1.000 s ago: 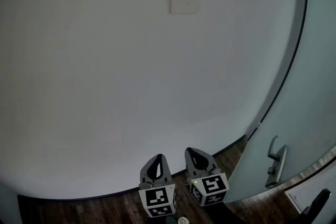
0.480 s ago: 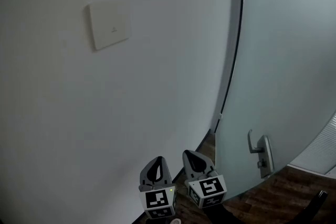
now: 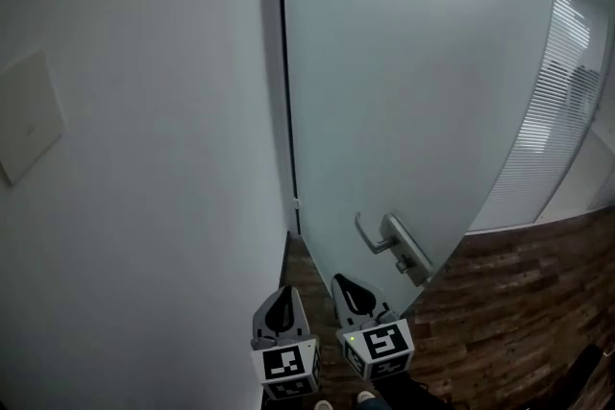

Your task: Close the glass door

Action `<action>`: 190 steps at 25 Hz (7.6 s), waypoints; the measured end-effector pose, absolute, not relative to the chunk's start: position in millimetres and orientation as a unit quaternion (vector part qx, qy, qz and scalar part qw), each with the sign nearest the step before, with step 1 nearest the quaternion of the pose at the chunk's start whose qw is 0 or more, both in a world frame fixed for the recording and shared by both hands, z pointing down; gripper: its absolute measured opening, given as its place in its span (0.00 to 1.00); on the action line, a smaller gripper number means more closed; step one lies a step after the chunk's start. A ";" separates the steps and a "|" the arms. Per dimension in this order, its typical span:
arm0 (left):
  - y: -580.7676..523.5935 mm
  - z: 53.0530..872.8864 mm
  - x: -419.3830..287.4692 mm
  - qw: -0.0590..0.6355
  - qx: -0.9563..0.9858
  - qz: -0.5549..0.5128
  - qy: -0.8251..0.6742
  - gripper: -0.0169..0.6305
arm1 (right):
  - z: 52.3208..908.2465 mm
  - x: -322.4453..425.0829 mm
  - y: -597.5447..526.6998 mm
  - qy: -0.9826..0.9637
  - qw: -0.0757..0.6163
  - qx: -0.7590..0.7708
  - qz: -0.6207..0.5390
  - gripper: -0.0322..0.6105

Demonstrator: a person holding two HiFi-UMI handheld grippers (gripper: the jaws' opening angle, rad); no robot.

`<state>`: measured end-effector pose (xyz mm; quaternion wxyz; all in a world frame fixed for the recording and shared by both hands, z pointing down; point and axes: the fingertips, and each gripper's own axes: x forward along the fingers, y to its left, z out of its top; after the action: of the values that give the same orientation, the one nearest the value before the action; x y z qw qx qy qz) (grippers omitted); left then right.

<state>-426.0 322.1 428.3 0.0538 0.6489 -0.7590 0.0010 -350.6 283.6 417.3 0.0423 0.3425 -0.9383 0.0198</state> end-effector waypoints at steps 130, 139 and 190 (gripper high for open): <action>-199.8 482.3 -52.5 -0.361 0.699 0.540 -0.299 0.19 | 419.6 29.0 -105.6 -0.776 0.025 0.630 0.028 0.05; -262.9 488.0 -40.1 -0.355 0.697 0.540 -0.311 0.18 | 422.5 43.3 -156.3 -0.766 0.027 0.641 0.024 0.05; -501.0 485.2 -19.3 -0.231 0.748 0.498 -0.374 0.19 | 431.8 93.1 -473.5 -0.825 0.033 0.562 0.035 0.05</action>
<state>-19.3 -501.0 485.2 -0.2313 0.7477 -0.3738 0.4977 93.1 -473.5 431.8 0.0330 0.5624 -0.8255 0.0349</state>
